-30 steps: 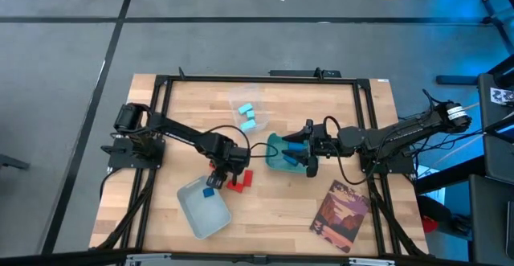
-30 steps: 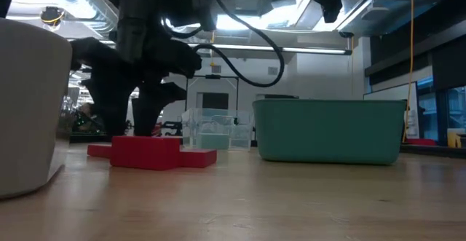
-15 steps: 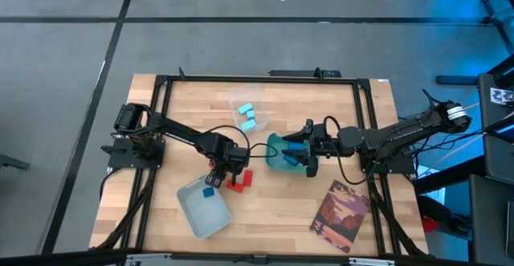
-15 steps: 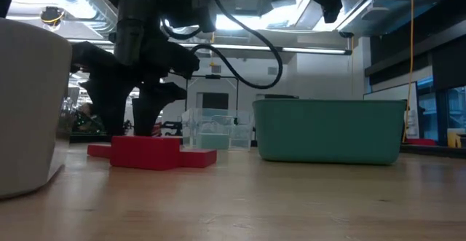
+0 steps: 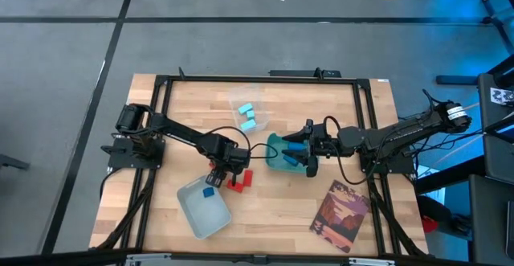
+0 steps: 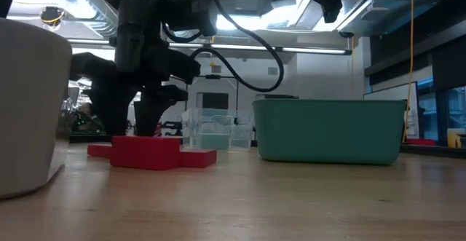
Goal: Sort & place blocks by color
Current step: Put the red block into the gray bin
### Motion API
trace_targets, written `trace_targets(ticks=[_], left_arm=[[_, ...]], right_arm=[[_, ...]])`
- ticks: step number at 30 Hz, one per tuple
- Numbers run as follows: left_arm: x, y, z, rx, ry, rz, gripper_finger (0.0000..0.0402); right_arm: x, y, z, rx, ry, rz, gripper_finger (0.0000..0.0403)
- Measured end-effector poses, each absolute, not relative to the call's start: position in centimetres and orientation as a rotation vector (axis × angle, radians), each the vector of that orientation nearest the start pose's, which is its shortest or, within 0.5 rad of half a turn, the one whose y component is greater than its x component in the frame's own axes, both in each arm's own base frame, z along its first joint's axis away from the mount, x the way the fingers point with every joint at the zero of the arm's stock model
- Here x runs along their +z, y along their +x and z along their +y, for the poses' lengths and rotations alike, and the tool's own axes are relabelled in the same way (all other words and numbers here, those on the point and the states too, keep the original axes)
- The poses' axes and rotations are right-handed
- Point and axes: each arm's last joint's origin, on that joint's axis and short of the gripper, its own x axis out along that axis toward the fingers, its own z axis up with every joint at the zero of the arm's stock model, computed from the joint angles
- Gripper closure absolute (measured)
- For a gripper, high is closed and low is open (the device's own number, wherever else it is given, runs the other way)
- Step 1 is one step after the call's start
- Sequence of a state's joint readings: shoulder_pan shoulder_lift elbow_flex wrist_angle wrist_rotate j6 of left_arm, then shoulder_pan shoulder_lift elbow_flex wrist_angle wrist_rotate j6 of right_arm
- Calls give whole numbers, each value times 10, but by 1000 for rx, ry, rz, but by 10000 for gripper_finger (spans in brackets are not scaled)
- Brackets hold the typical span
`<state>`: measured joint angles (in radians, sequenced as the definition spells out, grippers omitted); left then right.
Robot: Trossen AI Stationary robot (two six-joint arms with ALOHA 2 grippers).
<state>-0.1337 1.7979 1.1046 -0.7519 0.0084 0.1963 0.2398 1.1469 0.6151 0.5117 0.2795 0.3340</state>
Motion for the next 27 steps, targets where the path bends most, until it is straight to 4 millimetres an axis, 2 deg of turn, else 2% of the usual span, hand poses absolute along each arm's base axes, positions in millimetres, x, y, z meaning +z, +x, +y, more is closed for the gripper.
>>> trace_targets(ticks=[18, 27], left_arm=[[154, 315, -42, -233, 204, 1443, 195], [143, 316, -43, -227, 199, 1489, 195]], right_arm=[[270, 243, 51, -43, 328, 12, 162], [271, 243, 51, -42, 331, -1, 162]])
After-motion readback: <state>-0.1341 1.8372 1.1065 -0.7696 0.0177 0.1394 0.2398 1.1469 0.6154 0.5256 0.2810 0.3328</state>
